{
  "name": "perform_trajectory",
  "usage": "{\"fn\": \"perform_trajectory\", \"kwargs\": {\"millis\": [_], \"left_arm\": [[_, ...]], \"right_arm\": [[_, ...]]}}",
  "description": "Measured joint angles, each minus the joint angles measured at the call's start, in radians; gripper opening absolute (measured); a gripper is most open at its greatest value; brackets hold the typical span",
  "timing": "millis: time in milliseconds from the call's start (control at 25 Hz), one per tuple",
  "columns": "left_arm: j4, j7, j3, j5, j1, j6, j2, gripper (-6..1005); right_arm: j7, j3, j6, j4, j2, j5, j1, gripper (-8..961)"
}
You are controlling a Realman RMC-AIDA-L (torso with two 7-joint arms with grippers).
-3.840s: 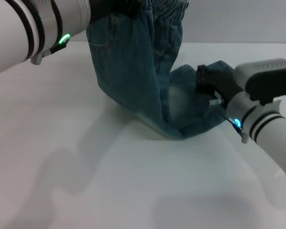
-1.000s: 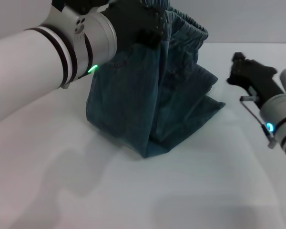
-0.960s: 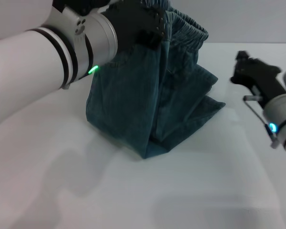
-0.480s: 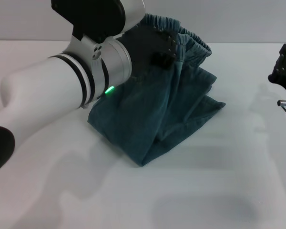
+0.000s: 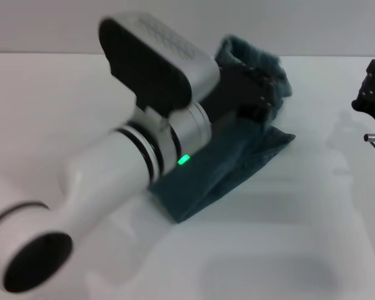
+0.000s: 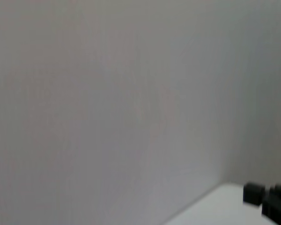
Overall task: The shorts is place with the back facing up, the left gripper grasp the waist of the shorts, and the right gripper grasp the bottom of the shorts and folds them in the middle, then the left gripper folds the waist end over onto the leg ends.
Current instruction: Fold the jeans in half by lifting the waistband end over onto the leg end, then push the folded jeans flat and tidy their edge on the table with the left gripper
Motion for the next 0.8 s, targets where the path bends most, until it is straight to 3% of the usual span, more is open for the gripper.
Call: {"fn": "perform_trajectory", "kwargs": {"millis": [120,280,520,800], "left_arm": [[0.082,-0.026,0.04,-0.009,-0.024,0.128,-0.003,102],[0.151,-0.092,0.047,-0.012,-0.077,0.156,-0.003,125],[0.192,-0.11,0.051,-0.011,-0.078,0.21,-0.002,390],[0.178,-0.098,0.06,-0.004,0.001,0.266,0.003,662]], "right_arm": [[0.0,0.0,0.004,0.0,0.0,-0.002,0.0,-1],[0.0,-0.004,0.006,0.0,0.0,-0.005,-0.003,-1],[-0.001,-0.024,0.006,-0.005,0.0,-0.016,-0.013,-1],[-0.001,-0.062,-0.036,-0.011,-0.001,-0.065,-0.016,-1]]}}
